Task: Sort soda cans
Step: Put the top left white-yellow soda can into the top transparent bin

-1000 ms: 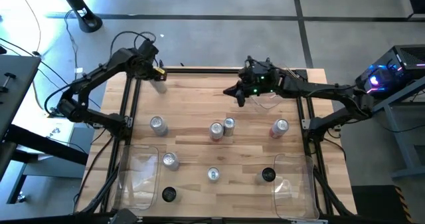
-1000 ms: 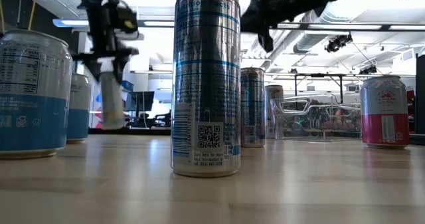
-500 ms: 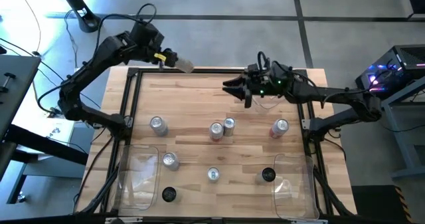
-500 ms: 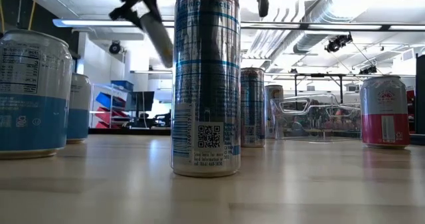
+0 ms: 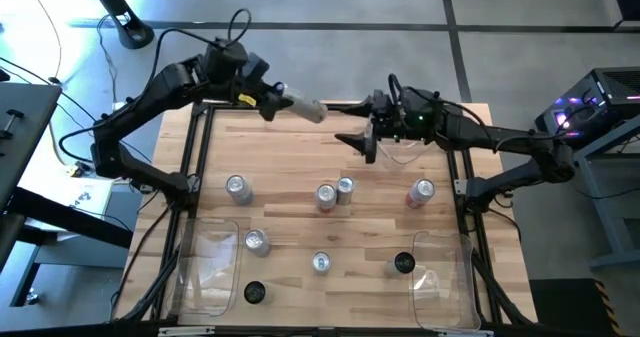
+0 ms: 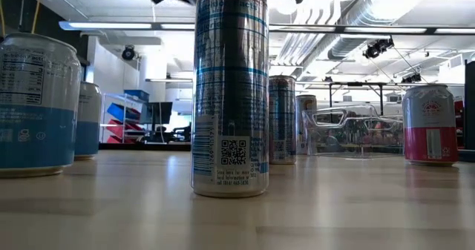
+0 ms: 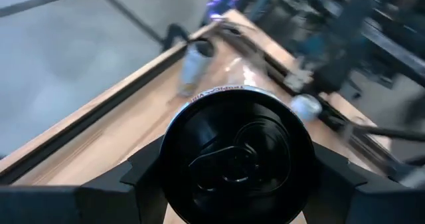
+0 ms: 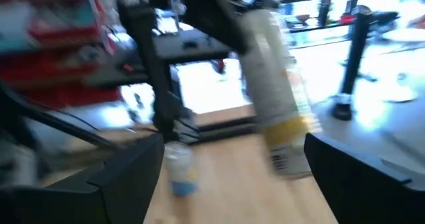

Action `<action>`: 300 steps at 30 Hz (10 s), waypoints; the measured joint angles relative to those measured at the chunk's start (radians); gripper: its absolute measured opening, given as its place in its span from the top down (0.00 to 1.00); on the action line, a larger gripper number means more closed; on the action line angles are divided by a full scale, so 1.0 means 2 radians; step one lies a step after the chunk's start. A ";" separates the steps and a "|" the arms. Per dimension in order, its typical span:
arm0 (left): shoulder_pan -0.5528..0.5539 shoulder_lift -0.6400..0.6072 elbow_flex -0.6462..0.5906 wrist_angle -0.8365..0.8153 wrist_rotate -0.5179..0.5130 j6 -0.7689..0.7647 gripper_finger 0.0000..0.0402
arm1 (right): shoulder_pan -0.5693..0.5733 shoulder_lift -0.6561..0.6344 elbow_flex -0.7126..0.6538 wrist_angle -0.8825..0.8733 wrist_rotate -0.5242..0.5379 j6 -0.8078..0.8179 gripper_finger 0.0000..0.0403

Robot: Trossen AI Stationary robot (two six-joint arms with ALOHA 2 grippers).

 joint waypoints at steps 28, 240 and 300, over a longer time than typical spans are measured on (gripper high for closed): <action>-0.067 0.055 0.000 0.100 0.001 0.016 0.40 | -0.001 0.050 0.023 -0.079 0.090 -0.066 0.19; -0.015 -0.001 -0.457 0.384 -0.282 0.013 0.46 | 0.056 -0.096 0.118 -0.124 0.169 0.047 0.02; 0.085 -0.230 -0.506 0.292 -0.357 0.146 0.46 | -0.047 0.289 0.118 -0.245 0.004 0.069 1.00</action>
